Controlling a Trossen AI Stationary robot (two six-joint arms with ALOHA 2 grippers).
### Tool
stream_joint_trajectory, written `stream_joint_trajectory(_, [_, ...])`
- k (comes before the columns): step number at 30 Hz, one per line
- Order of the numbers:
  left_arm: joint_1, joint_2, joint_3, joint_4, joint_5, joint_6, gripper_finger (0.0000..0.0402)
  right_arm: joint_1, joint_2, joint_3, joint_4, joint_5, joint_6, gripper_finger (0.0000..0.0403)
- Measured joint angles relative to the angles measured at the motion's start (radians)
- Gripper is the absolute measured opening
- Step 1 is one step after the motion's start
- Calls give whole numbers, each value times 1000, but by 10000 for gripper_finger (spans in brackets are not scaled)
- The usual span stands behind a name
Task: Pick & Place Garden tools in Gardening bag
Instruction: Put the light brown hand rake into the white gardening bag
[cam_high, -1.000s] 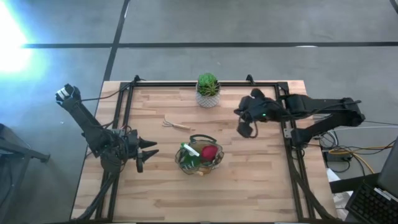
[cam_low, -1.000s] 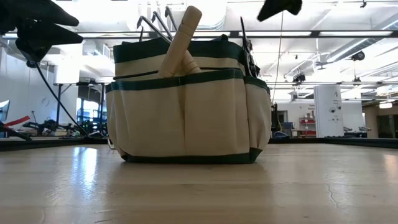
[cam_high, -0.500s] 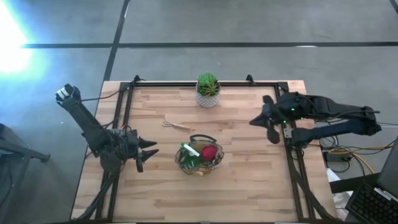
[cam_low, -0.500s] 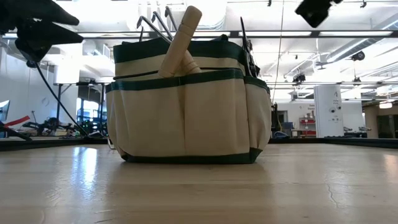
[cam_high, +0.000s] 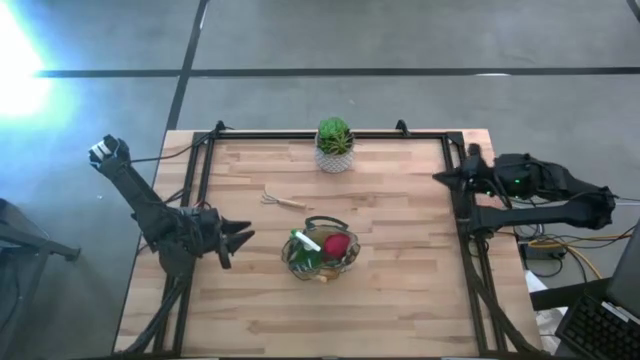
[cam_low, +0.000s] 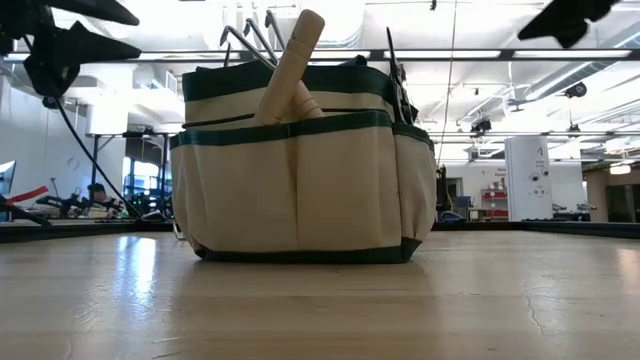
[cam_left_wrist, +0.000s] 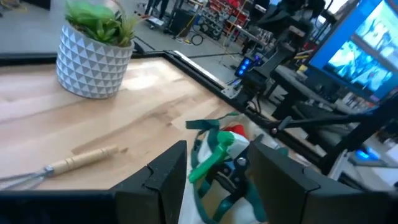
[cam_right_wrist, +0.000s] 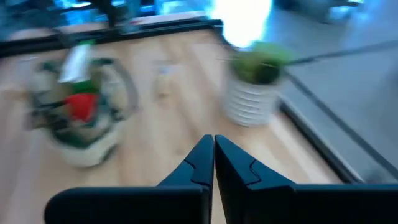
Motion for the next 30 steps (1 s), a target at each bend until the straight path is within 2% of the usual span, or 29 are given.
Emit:
stream_joint_trajectory(4, [4, 0, 0, 14, 7, -61, 177, 0, -76, -3, -70, 118, 65, 8])
stream_joint_trajectory(7, [7, 0, 0, 7, 19, -71, 177, 0, -124, -4, -85, 120, 63, 8])
stream_joint_trajectory(14, [67, -35, 0, -5, 40, 69, 177, 0, -210, -4, -83, 121, 40, 8])
stream_joint_trajectory(21, [267, -130, 22, -55, 295, 295, 177, 0, -249, -4, -83, 120, 6, 8])
stream_joint_trajectory(25, [430, -161, 80, -184, 459, 392, 177, 0, -253, -4, -83, 120, 15, 8])
stream_joint_trajectory(30, [643, -136, 139, -324, 684, 485, 177, 0, -253, -4, -83, 120, 15, 8])
